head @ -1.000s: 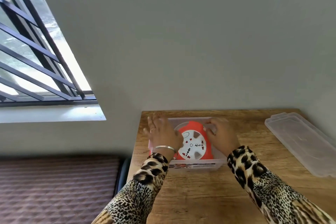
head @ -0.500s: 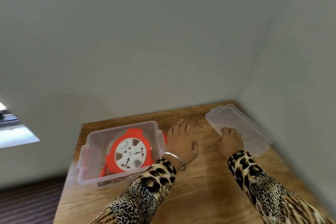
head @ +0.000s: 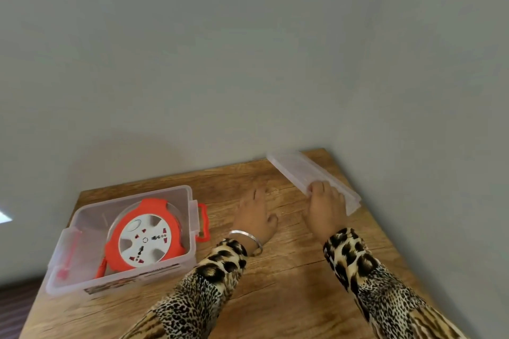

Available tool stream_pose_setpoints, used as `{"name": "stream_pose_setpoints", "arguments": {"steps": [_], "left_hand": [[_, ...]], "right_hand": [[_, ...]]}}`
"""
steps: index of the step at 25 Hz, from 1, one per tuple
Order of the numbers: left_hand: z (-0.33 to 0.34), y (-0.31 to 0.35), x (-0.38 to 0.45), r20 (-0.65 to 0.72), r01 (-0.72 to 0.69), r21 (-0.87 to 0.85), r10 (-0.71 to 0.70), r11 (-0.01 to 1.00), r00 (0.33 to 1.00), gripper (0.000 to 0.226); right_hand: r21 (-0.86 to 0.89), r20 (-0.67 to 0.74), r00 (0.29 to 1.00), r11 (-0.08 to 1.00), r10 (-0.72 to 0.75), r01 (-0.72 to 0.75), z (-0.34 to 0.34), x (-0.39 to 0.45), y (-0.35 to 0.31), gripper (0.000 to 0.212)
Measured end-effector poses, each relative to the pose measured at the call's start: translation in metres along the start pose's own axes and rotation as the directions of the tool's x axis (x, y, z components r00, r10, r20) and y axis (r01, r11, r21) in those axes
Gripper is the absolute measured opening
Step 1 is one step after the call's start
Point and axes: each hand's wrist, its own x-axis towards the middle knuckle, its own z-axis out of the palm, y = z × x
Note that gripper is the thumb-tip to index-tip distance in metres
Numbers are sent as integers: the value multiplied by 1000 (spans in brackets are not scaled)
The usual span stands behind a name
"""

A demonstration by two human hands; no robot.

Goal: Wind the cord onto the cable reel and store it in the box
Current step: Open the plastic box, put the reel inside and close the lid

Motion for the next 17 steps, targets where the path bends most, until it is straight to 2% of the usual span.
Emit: {"name": "stream_pose_setpoints", "arguments": {"steps": [3, 5, 6, 7, 9, 11, 12, 14, 15, 17], "left_hand": [[-36, -8, 14, -226, 126, -322, -205, 938, 952, 69], [-76, -19, 18, -319, 74, -578, -309, 812, 896, 89], [-98, -28, 16, -344, 34, -645, -330, 763, 879, 97], [-119, -40, 13, -364, 0, -664, -323, 748, 874, 96], [-159, -66, 0, -413, -24, -582, -270, 813, 870, 70], [-191, -95, -12, -445, 44, -507, -305, 861, 842, 60], [-202, -109, -18, -417, 103, -535, -368, 839, 831, 60], [-218, -140, -36, -332, 234, -607, -510, 760, 794, 55], [-220, -156, -47, -296, 301, -623, -574, 722, 763, 53], [-217, -186, -69, -264, 407, -633, -677, 659, 687, 50]], "right_hand": [[165, -84, 977, 964, -195, 207, -55, 17, -30, 12], [302, -27, 942, 895, -336, 328, -92, 29, -52, 12], [401, 37, 922, 851, -385, 340, -108, 34, -62, 11], [511, 113, 899, 801, -423, 312, -122, 39, -72, 11], [693, 220, 849, 689, -480, 210, -136, 46, -94, 12], [827, 222, 852, 554, -474, 93, -132, 51, -117, 15], [889, 226, 868, 457, -443, 2, -125, 53, -129, 19], [935, 317, 874, 278, -369, -221, -100, 50, -155, 40], [918, 388, 864, 219, -321, -330, -83, 45, -167, 51], [870, 492, 847, 153, -200, -469, -49, 26, -188, 56]]}}
